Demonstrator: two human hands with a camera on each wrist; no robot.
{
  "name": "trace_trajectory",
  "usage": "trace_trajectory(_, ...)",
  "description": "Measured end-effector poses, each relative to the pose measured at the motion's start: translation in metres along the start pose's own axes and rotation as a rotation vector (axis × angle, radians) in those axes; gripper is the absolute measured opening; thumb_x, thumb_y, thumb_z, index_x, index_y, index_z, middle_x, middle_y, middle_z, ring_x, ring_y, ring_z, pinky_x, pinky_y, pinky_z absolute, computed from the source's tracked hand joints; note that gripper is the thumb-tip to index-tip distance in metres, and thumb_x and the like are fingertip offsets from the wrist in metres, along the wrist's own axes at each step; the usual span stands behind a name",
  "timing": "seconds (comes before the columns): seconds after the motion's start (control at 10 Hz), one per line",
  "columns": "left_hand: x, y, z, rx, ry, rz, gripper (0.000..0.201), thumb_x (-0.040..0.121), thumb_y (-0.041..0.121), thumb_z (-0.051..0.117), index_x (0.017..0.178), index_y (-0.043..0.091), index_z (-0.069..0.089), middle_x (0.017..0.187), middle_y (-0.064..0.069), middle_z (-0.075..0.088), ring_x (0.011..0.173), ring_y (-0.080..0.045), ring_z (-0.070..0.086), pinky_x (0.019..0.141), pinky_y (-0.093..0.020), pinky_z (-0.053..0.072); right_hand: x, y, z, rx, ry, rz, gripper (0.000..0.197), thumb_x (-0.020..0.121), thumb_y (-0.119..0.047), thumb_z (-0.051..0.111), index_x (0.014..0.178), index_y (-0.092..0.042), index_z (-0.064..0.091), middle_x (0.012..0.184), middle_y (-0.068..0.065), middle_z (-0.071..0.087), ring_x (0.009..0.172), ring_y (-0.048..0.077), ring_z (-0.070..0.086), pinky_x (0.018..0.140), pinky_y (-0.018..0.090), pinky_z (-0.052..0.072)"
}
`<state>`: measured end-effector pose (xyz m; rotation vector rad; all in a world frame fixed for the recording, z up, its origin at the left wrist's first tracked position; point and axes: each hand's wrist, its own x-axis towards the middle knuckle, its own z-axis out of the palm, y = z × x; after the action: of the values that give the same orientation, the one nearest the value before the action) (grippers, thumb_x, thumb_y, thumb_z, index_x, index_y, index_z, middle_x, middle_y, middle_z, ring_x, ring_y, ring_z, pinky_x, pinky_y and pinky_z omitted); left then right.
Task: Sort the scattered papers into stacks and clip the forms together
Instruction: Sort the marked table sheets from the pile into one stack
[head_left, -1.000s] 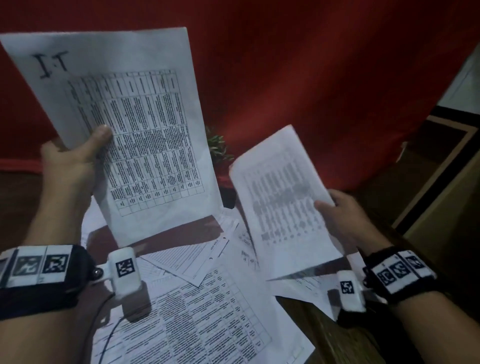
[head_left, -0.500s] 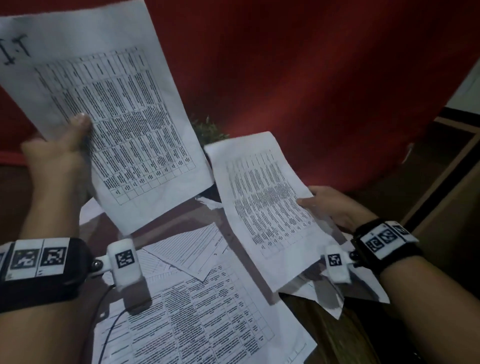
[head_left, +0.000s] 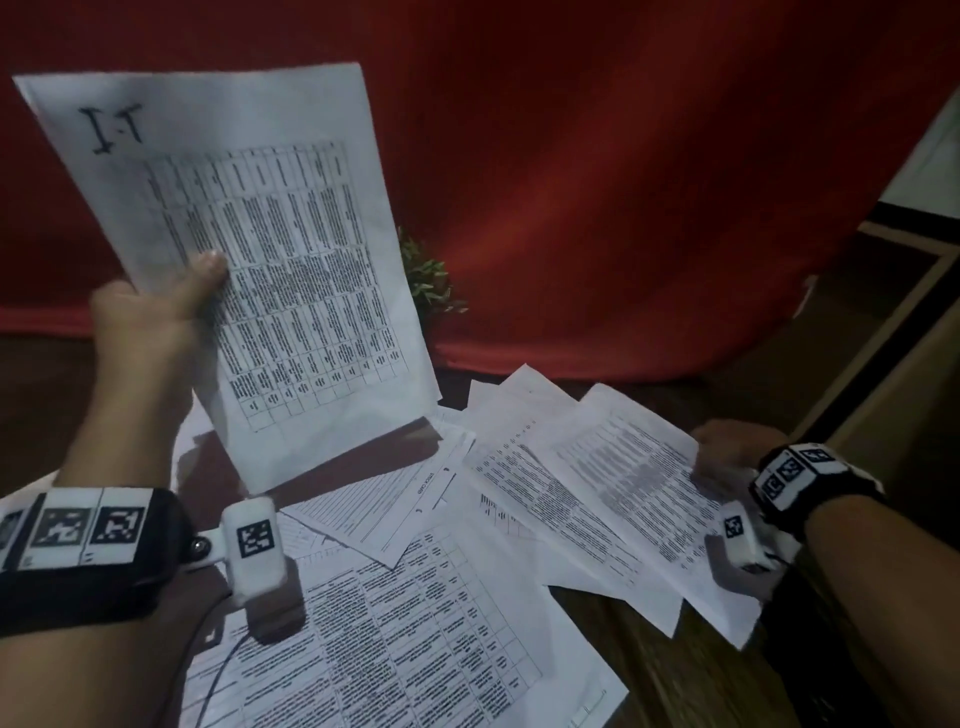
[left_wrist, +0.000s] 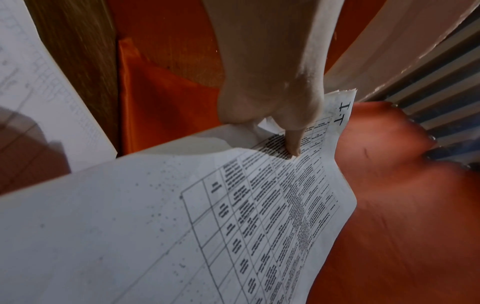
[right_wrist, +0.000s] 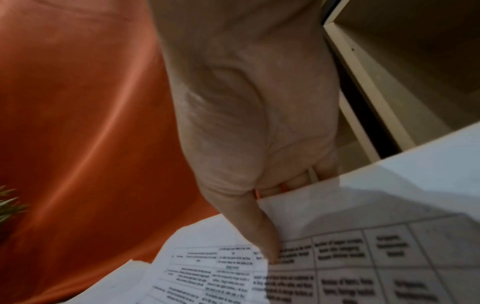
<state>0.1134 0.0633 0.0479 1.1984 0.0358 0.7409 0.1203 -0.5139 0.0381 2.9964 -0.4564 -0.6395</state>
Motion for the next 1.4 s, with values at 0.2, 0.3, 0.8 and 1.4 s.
trace_trajectory(0.2,-0.017,-0.003,0.02,0.022,-0.096,-0.041,0.015,0.09,0.028,0.082,0.093,0.016,0.075,0.094,0.006,0.079,0.095,-0.016,0.077,0.099,-0.043,0.06,0.02,-0.055,0.018,0.048,0.123,-0.163,0.039,0.097,-0.045,0.062,0.107,-0.009,0.074,0.108,0.007,0.073,0.101,0.027,0.068,0.079,0.027,0.046)
trace_trajectory(0.3,-0.018,-0.002,0.022,0.033,-0.105,-0.069,0.017,0.088,0.03,0.083,0.092,0.016,0.075,0.097,0.003,0.079,0.101,-0.024,0.076,0.1,-0.048,0.06,0.021,-0.094,0.026,0.161,0.149,-0.3,0.052,0.084,-0.064,0.07,0.103,-0.016,0.067,0.097,-0.005,0.066,0.091,0.02,0.064,0.081,0.034,0.051)
trace_trajectory(0.8,-0.021,0.007,0.023,0.014,-0.092,-0.067,0.011,0.09,0.026,0.081,0.091,0.017,0.076,0.088,0.008,0.081,0.09,-0.013,0.077,0.095,-0.04,0.061,0.029,-0.143,0.032,0.042,0.192,-0.24,0.053,0.078,-0.055,0.079,0.109,-0.016,0.06,0.113,0.002,0.063,0.111,0.028,0.062,0.101,0.044,0.048)
trace_trajectory(1.4,-0.025,0.006,0.024,0.08,-0.116,-0.136,0.012,0.09,0.027,0.082,0.093,0.018,0.075,0.095,0.005,0.077,0.088,-0.012,0.073,0.095,-0.037,0.059,0.007,-0.146,0.024,0.145,0.331,-0.368,0.033,0.074,-0.024,0.083,0.104,-0.012,0.072,0.103,0.004,0.074,0.094,0.024,0.071,0.081,0.036,0.06)
